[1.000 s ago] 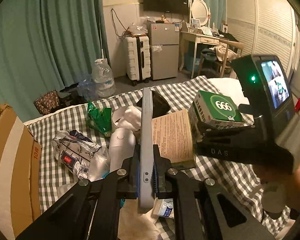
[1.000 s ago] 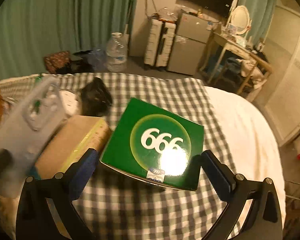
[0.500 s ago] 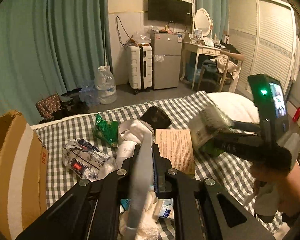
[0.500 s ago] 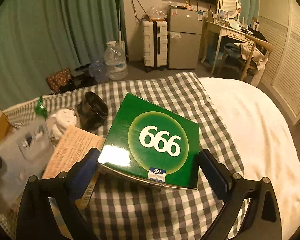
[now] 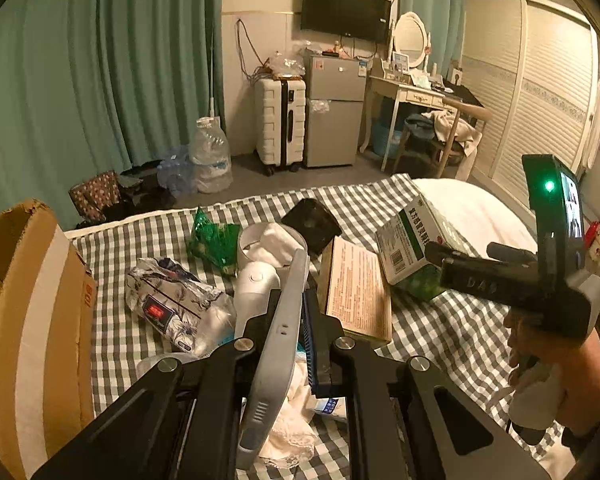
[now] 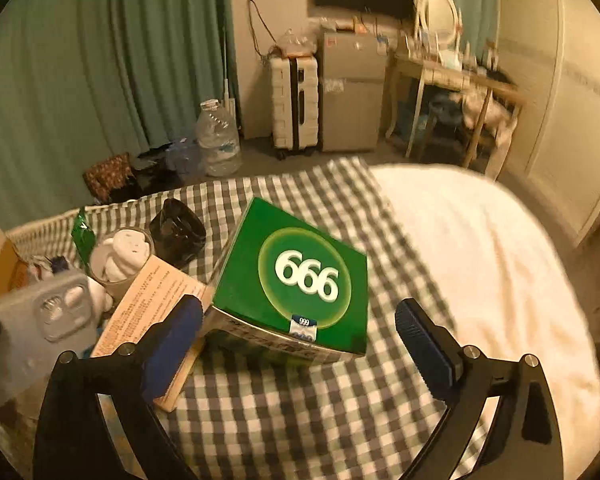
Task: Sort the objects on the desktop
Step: 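Grasp the green medicine box with the right gripper and lift it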
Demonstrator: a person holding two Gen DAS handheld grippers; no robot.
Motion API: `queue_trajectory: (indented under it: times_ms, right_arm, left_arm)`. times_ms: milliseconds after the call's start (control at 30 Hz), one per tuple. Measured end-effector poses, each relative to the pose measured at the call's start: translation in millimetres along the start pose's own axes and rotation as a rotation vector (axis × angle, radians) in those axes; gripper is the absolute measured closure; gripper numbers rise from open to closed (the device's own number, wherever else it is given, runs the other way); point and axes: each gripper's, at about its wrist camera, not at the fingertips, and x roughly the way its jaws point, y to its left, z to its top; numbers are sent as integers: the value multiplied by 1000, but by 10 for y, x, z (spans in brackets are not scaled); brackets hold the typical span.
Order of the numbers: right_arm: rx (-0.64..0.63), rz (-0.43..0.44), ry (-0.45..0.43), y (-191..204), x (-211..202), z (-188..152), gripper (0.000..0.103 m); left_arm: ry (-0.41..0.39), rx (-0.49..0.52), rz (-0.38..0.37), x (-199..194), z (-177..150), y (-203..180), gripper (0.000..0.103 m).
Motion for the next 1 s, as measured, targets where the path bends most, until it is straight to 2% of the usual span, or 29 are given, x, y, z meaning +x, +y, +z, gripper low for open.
queue_trajectory:
  times_ms: [167, 267, 400, 700, 1000]
  right_arm:
    - [80, 100, 58, -113, 197, 15, 0]
    - [54, 111, 86, -23, 321, -17, 0]
    - [57, 132, 100, 2, 416, -84, 2]
    - [47, 146, 22, 42, 213, -90, 4]
    - [-10, 133, -157, 315, -559, 82, 4]
  left_arm:
    - [37, 14, 7, 209, -59, -33, 94]
    - [48, 19, 5, 318, -105, -48, 94]
    - [30, 29, 12, 359, -107, -50, 102]
    - [-60, 13, 3, 68, 11, -10, 102]
    - [-191, 5, 50, -562, 266, 80, 102]
